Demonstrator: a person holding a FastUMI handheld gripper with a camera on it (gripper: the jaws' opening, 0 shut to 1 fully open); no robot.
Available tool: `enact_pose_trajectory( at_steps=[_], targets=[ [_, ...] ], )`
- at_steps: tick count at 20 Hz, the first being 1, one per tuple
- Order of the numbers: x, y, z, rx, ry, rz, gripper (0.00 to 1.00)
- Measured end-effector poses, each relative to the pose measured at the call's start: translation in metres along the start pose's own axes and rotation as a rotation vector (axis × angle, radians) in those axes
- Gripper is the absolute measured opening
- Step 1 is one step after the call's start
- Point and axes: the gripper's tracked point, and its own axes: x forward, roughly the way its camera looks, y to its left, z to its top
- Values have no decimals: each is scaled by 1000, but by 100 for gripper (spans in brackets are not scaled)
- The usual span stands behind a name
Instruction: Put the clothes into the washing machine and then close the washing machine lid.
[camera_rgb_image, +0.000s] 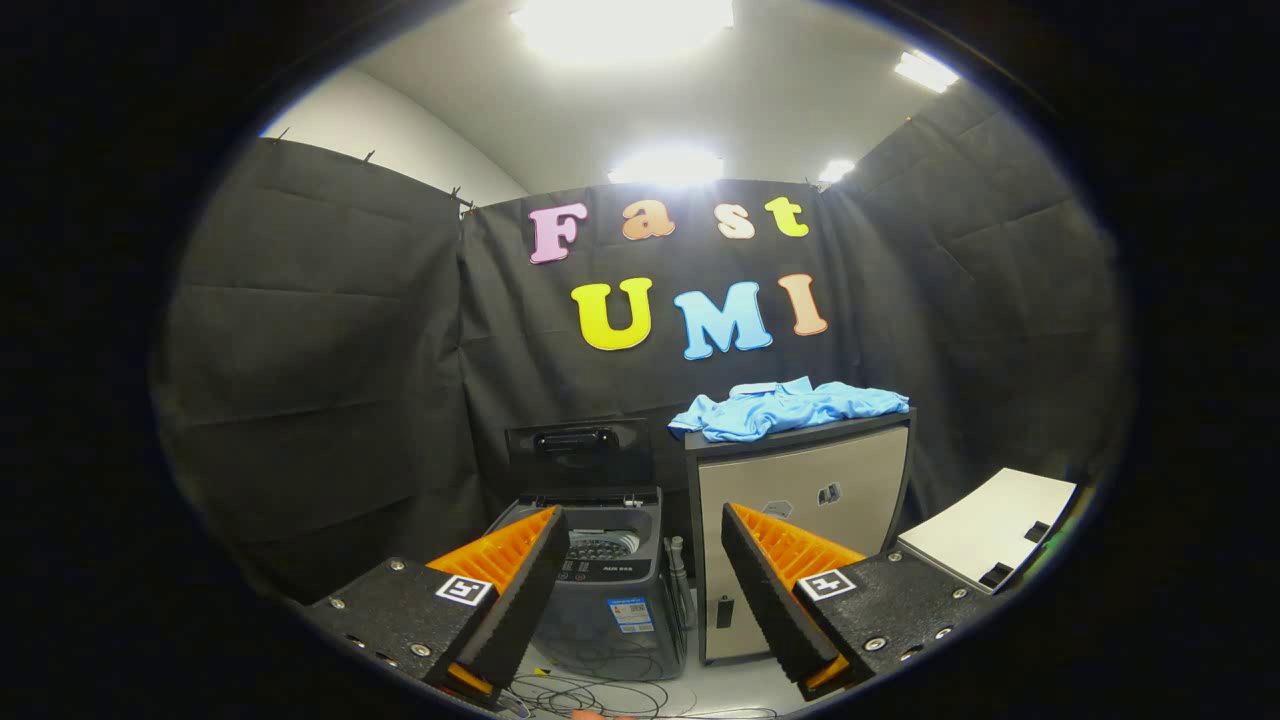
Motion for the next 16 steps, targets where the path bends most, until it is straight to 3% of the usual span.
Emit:
enact_pose_trajectory(
  at_steps=[16],
  targets=[
    [1, 5, -2, 8, 10, 17, 95]
  ],
)
